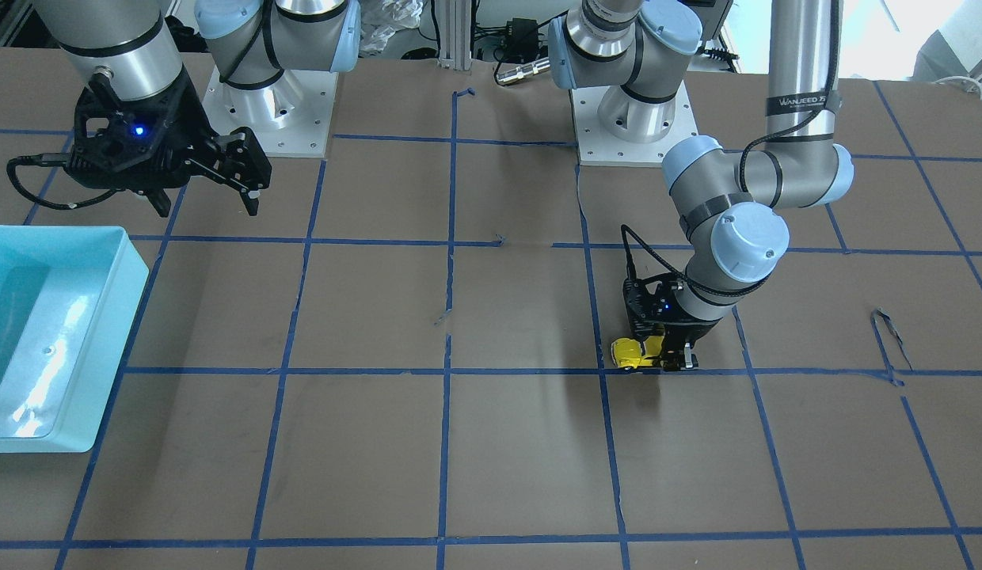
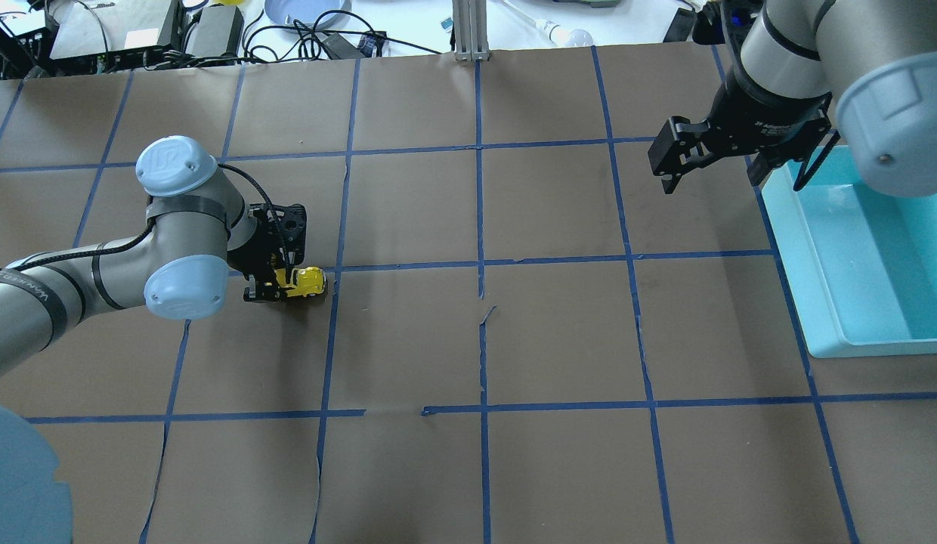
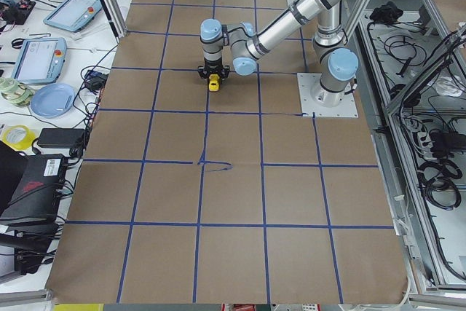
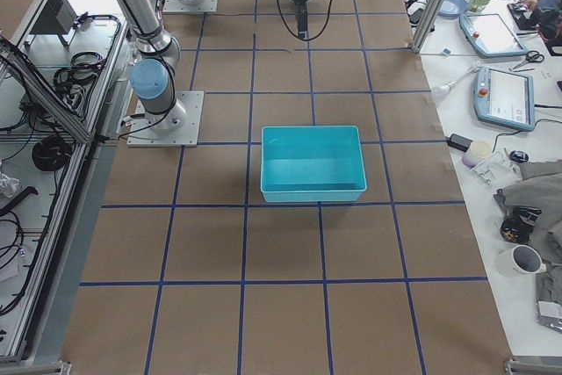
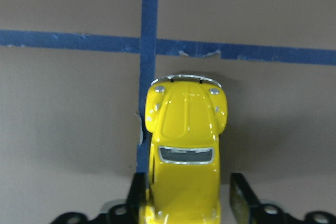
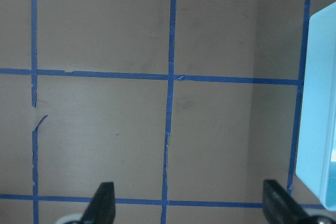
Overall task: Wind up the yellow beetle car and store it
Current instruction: 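Close the left gripper on the yellow car, then pull the car back toward the robot with the left gripper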
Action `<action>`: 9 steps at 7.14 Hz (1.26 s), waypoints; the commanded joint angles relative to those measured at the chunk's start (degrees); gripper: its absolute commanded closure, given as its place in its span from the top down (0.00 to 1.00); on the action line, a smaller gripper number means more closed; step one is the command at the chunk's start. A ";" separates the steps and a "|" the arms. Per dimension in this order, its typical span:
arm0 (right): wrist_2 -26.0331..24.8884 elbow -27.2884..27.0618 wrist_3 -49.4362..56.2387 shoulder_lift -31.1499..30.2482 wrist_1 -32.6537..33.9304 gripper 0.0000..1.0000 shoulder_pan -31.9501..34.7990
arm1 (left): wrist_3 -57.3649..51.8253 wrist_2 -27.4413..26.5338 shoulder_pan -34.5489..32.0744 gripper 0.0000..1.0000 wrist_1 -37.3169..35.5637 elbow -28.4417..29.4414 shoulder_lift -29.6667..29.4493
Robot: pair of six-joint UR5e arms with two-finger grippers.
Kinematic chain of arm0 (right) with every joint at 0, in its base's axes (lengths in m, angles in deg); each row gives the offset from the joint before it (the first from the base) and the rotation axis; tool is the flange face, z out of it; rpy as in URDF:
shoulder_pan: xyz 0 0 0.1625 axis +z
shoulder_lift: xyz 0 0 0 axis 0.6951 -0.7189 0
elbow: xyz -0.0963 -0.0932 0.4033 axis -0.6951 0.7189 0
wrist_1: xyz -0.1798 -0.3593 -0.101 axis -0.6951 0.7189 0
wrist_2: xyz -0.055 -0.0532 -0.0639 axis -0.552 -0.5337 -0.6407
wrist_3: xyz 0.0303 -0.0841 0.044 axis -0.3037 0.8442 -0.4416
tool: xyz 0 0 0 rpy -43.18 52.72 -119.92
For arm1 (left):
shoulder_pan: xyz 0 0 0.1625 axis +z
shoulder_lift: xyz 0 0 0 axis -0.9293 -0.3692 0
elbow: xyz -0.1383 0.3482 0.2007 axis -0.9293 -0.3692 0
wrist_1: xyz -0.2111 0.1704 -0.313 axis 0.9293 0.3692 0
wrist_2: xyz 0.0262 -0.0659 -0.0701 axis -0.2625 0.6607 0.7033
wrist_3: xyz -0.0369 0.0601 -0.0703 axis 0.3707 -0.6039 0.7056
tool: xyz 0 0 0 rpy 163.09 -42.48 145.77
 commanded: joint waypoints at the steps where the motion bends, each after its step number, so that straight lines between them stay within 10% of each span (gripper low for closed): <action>1: -0.03 -0.02 0.07 -0.03 -0.14 1.00 0.00 | -0.19 -0.06 0.10 0.17 -0.36 -0.26 -0.09; 9: -0.55 -0.02 0.07 0.15 -0.06 1.00 0.00 | -10.55 -0.76 11.52 0.18 -1.60 -0.97 -0.18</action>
